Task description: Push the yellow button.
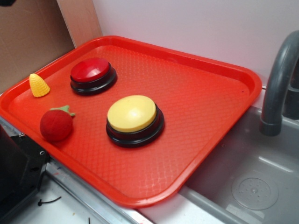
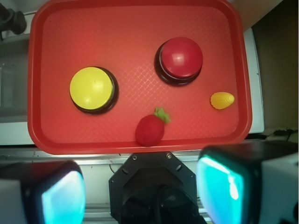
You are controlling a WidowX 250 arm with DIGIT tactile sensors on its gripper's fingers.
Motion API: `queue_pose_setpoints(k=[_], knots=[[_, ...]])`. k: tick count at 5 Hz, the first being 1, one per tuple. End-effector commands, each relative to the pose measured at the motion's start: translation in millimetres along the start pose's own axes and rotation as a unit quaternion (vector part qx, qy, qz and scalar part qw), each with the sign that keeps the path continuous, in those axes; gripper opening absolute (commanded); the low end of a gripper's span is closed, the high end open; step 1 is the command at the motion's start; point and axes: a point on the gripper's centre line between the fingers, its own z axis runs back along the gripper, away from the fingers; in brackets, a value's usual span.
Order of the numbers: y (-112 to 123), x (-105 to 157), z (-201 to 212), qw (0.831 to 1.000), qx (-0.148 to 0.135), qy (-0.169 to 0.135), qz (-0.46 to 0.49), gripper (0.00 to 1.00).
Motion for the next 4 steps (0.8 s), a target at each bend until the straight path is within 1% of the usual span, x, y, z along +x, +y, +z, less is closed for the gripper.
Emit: queue_pose_setpoints(k=[1, 2, 3, 4], knots=[[0, 0, 0, 1.0, 0.0, 0.0, 0.0, 1.0], [-41, 45, -42, 0.99, -0.011, -0.062, -0.125, 1.0], [-80, 65, -85, 0.972, 0.031, -0.009, -0.235, 1.0], [-102, 77, -132, 0.959, 0.022, 0.028, -0.28, 1.0]])
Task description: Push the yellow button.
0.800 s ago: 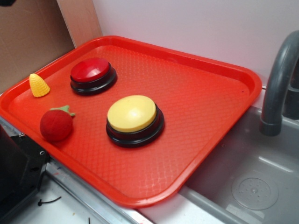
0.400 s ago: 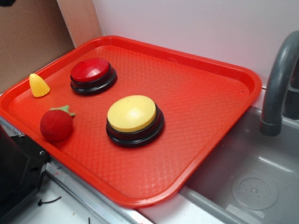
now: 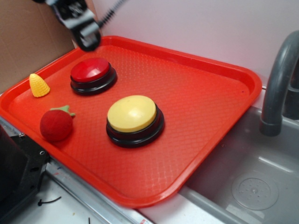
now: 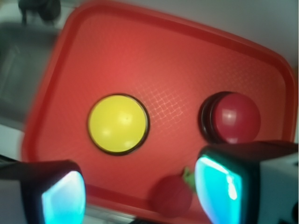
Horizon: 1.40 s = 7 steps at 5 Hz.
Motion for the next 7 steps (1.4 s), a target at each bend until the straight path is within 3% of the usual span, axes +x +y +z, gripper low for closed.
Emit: queue_pose_setpoints(k=[1, 5, 6, 7], knots=[[-24, 23, -57, 0.995, -0.011, 0.056, -0.083, 1.0], [-21, 19, -67, 0.993, -0.015, 0.057, -0.105, 1.0], [-22, 1, -84, 0.996, -0.008, 0.032, -0.085, 1.0], [-22, -10, -96, 0.997, -0.019, 0.032, -0.072, 1.0]])
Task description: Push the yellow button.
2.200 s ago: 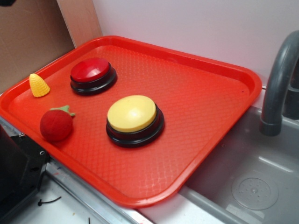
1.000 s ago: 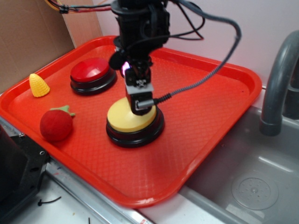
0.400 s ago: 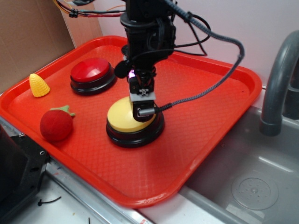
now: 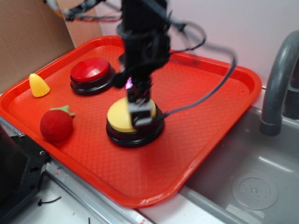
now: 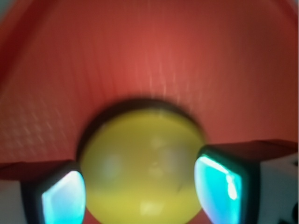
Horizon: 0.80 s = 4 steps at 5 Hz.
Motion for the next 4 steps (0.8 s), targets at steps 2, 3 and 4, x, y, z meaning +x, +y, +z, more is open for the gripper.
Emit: queue_pose_setpoints(k=[2, 3, 4], knots=[[-7, 1, 12, 1.0, -0.012, -0.015, -0.001, 1.0], [-7, 5, 42, 1.0, 0.0, -0.012, -0.004, 1.0], [-9, 3, 60, 1.0, 0.003, 0.004, 0.002, 1.0]])
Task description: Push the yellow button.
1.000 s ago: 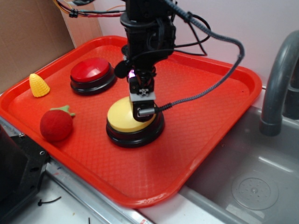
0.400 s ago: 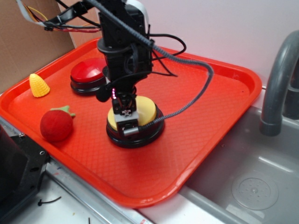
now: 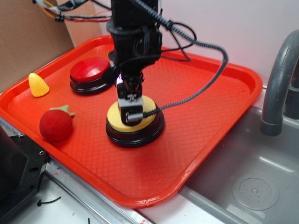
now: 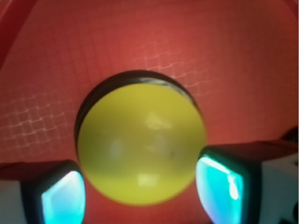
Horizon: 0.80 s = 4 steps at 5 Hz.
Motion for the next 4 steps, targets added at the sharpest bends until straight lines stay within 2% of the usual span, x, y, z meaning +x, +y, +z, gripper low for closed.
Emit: queue_pose_setpoints(k=[1, 4], knots=[[-8, -7, 34, 1.0, 0.003, -0.015, 0.014, 1.0], [0, -26, 55, 0.999, 0.002, -0.022, 0.047, 1.0]])
